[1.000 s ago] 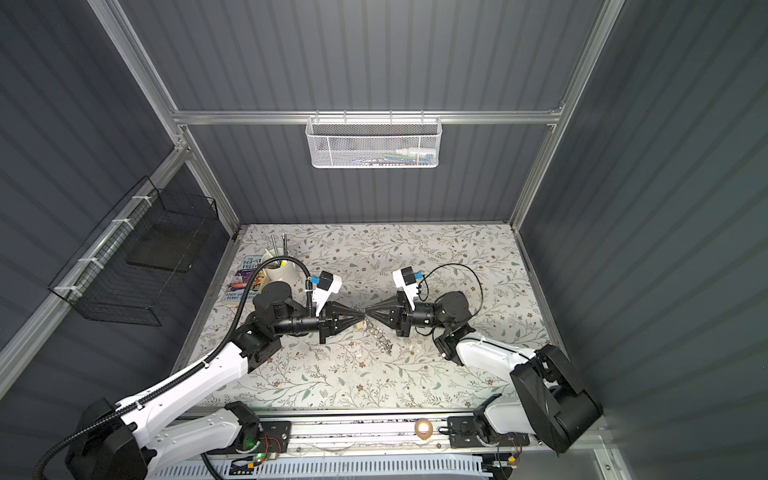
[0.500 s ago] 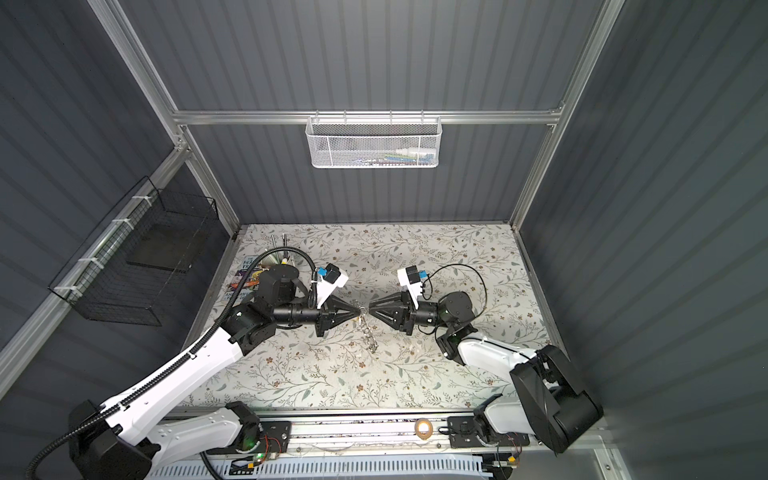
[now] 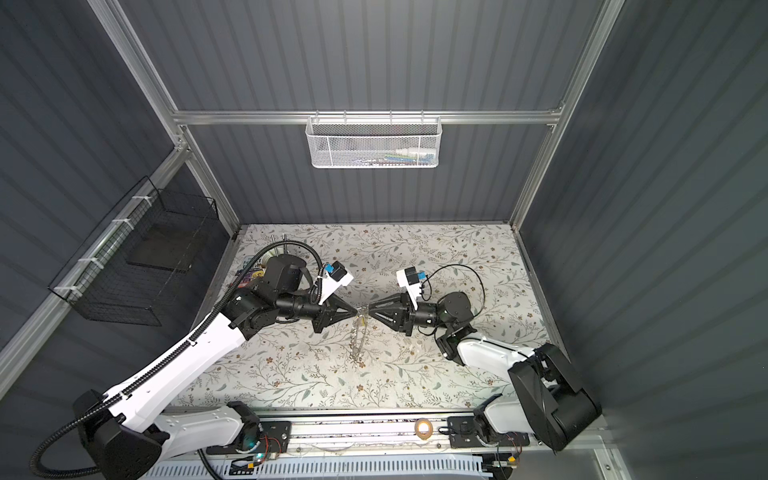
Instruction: Put the keys on the keyring
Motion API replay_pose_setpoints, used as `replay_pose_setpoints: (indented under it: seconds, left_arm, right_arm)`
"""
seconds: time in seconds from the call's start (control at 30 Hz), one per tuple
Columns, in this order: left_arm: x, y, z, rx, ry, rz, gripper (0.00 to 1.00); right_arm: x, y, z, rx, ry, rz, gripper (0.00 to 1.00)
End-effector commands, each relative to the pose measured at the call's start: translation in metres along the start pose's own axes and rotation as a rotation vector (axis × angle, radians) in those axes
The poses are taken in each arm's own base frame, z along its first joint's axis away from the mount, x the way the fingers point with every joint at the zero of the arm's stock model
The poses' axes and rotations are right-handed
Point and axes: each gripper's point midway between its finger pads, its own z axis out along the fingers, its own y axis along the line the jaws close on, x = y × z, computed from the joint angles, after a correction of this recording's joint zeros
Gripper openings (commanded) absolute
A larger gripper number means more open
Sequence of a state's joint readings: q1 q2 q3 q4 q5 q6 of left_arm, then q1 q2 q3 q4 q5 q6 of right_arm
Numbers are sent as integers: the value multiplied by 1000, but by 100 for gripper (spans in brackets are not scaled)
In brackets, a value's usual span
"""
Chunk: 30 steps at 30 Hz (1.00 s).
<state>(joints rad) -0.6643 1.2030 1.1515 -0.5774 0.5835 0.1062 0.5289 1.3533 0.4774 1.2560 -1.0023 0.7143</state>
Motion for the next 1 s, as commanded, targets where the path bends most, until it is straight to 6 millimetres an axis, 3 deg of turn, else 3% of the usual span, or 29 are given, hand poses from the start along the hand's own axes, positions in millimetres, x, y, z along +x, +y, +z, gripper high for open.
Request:
replay_pose_setpoints:
  seconds: [0.0, 0.37, 0.53, 0.97]
  left_arm:
    - [-5, -5, -4, -12, 12, 67, 0]
    - [-12, -9, -2, -42, 4, 169, 0]
    - [-14, -9, 1, -38, 5, 178, 0]
    - [-8, -6, 10, -31, 32, 166, 0]
  right_arm:
    - [-2, 1, 3, -17, 2, -16, 27]
    - [2, 6, 12, -55, 31, -10, 27]
    - [8, 5, 13, -45, 55, -6, 18]
    - [12, 0, 15, -1, 75, -14, 7]
